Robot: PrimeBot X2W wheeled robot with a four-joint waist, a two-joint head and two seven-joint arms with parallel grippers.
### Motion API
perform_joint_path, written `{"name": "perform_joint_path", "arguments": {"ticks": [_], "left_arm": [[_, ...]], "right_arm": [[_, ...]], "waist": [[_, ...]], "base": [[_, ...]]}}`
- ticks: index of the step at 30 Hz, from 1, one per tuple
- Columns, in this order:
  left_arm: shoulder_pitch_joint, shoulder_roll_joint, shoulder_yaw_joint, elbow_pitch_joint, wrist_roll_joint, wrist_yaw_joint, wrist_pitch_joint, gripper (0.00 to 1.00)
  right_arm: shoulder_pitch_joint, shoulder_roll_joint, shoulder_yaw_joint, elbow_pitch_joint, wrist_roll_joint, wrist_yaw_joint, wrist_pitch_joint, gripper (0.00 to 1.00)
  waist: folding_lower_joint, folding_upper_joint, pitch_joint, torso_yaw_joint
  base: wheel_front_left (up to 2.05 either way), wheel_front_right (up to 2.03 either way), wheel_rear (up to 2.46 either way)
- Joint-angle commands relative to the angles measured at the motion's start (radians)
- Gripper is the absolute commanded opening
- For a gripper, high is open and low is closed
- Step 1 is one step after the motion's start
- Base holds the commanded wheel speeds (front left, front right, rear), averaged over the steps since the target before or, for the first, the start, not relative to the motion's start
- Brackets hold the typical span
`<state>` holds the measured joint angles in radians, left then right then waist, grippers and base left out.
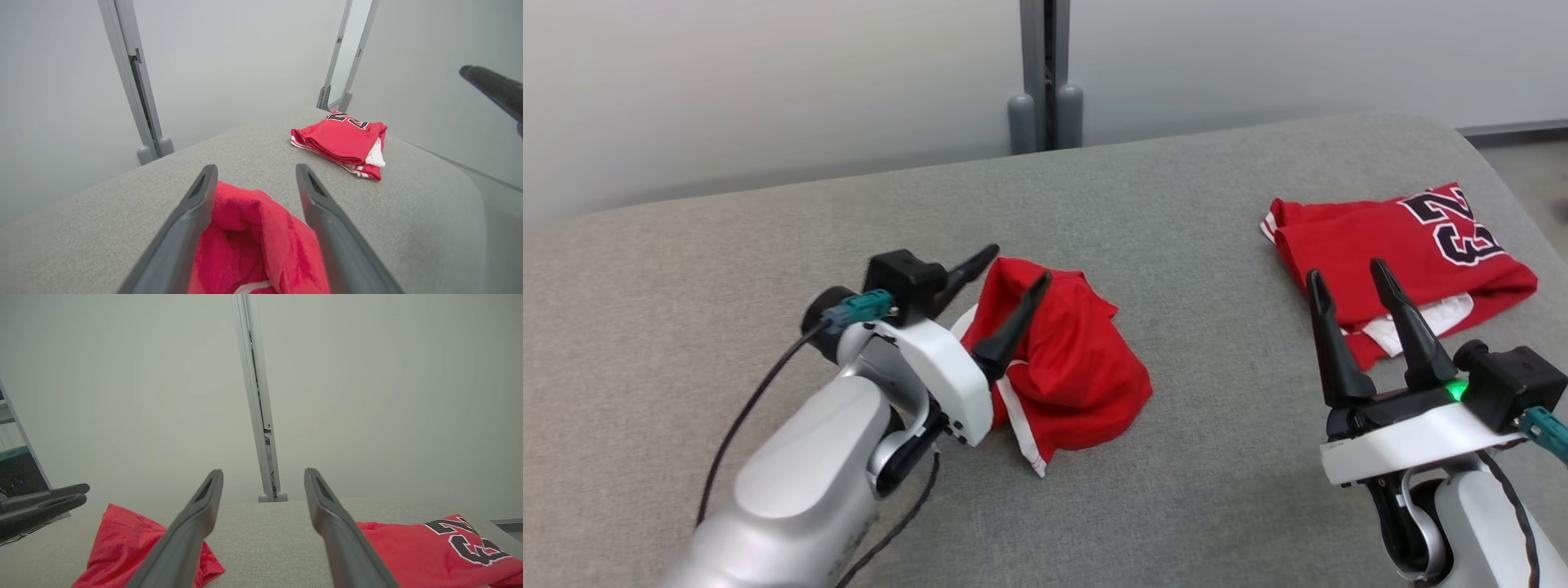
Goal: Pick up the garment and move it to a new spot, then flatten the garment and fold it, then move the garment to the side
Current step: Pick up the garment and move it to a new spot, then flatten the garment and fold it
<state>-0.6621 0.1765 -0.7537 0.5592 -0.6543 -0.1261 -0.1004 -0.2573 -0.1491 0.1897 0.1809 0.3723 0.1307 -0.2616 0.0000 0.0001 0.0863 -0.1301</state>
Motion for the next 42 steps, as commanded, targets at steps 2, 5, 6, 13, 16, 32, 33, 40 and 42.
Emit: {"name": "perform_joint_path", "arguments": {"ticks": [2,5,6,13,16,32,33,40,42], "left_arm": [[0.024,0.038,0.025,-0.053,-0.007,0.024,-0.018,1.00],[0.045,0.074,0.048,-0.109,-0.002,0.055,-0.036,1.00],[0.059,0.092,0.060,-0.138,0.000,0.072,-0.044,1.00],[0.212,0.205,0.156,-0.337,-0.007,0.211,-0.105,1.00],[0.297,0.238,0.206,-0.407,-0.016,0.272,-0.131,1.00],[0.671,0.153,0.453,-0.565,0.130,0.381,-0.165,1.00],[0.685,0.139,0.468,-0.569,0.142,0.373,-0.165,1.00],[0.737,0.048,0.549,-0.584,0.243,0.290,-0.165,1.00],[0.741,0.034,0.565,-0.578,0.262,0.273,-0.165,1.00]], "right_arm": [[0.018,-0.008,-0.004,0.005,-0.003,0.000,-0.005,1.00],[0.027,-0.009,-0.006,0.007,-0.003,0.000,-0.005,1.00],[0.030,-0.008,-0.007,0.006,-0.003,0.000,-0.005,1.00],[0.071,0.000,-0.015,0.011,-0.007,0.000,-0.005,1.00],[0.087,0.007,-0.022,0.010,-0.012,0.000,-0.005,1.00],[0.120,0.016,-0.039,0.009,-0.031,0.000,-0.005,1.00],[0.122,0.015,-0.039,0.010,-0.030,0.000,-0.005,1.00],[0.130,0.012,-0.041,0.016,-0.031,0.000,-0.005,1.00],[0.129,0.012,-0.038,0.017,-0.032,0.000,-0.005,1.00]], "waist": [[0.0000,-0.0001,-0.025,0.027],[0.0000,-0.0001,-0.034,0.037],[0.0000,-0.0001,-0.039,0.042],[0.0000,-0.0001,-0.061,0.072],[0.0000,-0.0001,-0.064,0.081],[0.0000,-0.0001,-0.052,0.094],[0.0000,-0.0001,-0.052,0.095],[0.0000,-0.0001,-0.064,0.102],[0.0000,-0.0001,-0.068,0.102]], "base": [[0.00,0.00,0.00],[0.00,0.00,0.00],[0.00,0.00,0.00],[0.00,0.00,0.00],[0.00,0.00,0.00],[0.00,0.00,0.00],[0.00,0.00,0.00],[0.00,0.00,0.00],[0.00,0.00,0.00]]}}
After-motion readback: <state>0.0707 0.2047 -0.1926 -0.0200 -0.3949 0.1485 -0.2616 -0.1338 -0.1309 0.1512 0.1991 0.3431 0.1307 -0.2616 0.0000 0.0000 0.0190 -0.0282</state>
